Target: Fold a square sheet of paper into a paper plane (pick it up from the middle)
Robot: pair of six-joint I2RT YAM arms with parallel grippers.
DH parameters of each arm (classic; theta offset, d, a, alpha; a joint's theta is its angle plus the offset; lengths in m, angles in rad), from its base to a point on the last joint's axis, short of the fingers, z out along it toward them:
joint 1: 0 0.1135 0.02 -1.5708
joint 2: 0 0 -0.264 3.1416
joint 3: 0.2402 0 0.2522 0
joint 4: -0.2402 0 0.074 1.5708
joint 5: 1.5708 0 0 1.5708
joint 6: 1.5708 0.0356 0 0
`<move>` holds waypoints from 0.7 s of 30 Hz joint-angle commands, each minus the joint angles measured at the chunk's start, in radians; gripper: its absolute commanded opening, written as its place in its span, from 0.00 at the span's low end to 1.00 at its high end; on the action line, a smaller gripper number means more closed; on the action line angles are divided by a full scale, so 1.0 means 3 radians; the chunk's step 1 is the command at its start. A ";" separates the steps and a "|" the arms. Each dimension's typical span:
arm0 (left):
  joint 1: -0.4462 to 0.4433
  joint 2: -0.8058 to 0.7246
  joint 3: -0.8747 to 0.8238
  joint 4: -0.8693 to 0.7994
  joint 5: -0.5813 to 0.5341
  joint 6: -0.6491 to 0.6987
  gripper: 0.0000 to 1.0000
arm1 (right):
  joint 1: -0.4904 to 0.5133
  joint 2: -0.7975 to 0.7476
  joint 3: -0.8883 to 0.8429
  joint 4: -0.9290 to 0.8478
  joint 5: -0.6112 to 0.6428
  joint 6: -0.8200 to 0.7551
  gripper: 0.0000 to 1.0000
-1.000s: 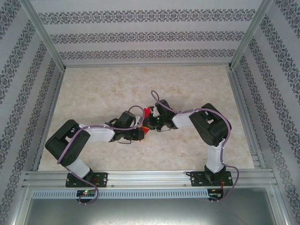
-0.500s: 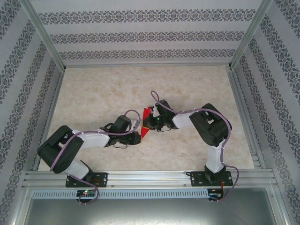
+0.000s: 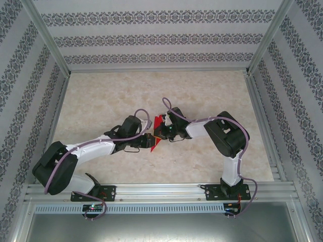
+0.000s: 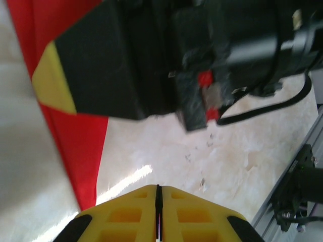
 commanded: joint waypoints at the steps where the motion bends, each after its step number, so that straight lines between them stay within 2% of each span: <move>1: 0.0042 0.0261 0.0138 -0.0036 -0.0078 0.0091 0.12 | -0.0037 0.0063 -0.0112 -0.0350 0.0272 -0.0102 0.00; 10: 0.0044 0.0710 0.0086 0.0257 -0.0150 0.0198 0.11 | -0.0037 -0.0011 -0.0082 -0.0340 0.0206 -0.0064 0.00; 18: 0.0044 0.0933 -0.0006 0.0215 -0.0229 0.0311 0.10 | -0.0042 -0.0054 -0.0045 -0.0325 0.0241 -0.0022 0.00; 21: 0.0046 0.0966 -0.0106 0.0170 -0.0277 0.0386 0.10 | -0.0078 -0.0085 -0.0118 0.0083 0.0227 0.0257 0.00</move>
